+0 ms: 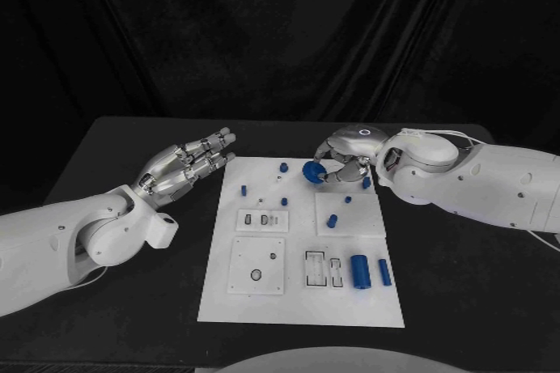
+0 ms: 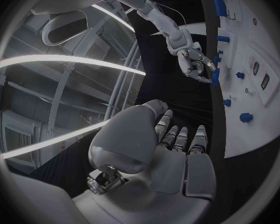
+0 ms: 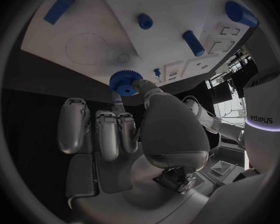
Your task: Assemble the parts on the task board
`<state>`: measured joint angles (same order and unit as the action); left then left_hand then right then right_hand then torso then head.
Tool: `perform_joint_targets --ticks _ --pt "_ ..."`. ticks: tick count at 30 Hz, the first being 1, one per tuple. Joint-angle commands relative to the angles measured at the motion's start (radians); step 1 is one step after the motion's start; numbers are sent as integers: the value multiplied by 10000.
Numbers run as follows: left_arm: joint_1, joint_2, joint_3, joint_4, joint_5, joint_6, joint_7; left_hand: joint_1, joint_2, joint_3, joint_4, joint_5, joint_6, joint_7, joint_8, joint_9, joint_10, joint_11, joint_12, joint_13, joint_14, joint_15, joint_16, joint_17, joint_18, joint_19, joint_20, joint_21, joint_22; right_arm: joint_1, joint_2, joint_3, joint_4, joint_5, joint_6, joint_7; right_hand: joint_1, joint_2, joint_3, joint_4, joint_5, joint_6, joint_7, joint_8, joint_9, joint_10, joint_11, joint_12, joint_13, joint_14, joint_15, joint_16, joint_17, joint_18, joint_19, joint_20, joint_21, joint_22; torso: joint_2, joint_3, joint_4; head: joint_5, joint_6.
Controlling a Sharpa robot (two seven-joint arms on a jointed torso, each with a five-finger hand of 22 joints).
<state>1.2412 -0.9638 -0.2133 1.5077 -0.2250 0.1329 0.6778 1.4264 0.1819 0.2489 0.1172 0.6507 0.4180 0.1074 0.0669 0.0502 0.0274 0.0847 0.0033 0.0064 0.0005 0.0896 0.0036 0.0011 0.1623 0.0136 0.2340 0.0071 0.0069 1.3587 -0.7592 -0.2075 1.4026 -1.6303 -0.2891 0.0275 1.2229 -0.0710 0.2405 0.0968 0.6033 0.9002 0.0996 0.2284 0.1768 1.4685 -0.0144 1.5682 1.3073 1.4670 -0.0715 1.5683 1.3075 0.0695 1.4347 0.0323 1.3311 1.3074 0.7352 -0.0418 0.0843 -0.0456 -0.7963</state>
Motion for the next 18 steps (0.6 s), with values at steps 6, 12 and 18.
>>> perform_joint_targets --ticks 6,12,18 --pt "6 78 9 -32 16 186 1055 -41 -33 91 -5 44 11 89 28 2 13 66 46 18 -5 67 -36 -11 187 28 79 34 15 29 645 4 -379 364 289 164 -132 -5 152 44 64 179 -189 469 1602 1022 31 26 2635 1038 -12 25 2633 -87 40 47 11 1259 9 -19 40 -106 -1" --pt "6 114 9 -47 16 199 1043 -41 -33 91 -5 44 11 89 28 2 13 66 46 18 -5 67 -36 -11 187 28 79 34 15 -6 1185 4 -786 380 453 189 -162 -34 214 63 31 135 -157 376 1572 1022 62 26 2635 1038 15 25 2633 -75 11 69 -42 1239 11 -16 33 -125 6" --pt "6 166 9 -74 16 227 1027 -44 -31 113 -9 49 14 108 33 2 26 89 50 21 -5 77 -36 -11 187 32 90 36 16 -109 1740 5 -1233 276 537 98 -177 -60 262 67 -26 99 -127 299 1548 1022 91 26 2635 1038 38 25 2633 -64 -16 89 -92 1220 2 -17 17 -119 -4"
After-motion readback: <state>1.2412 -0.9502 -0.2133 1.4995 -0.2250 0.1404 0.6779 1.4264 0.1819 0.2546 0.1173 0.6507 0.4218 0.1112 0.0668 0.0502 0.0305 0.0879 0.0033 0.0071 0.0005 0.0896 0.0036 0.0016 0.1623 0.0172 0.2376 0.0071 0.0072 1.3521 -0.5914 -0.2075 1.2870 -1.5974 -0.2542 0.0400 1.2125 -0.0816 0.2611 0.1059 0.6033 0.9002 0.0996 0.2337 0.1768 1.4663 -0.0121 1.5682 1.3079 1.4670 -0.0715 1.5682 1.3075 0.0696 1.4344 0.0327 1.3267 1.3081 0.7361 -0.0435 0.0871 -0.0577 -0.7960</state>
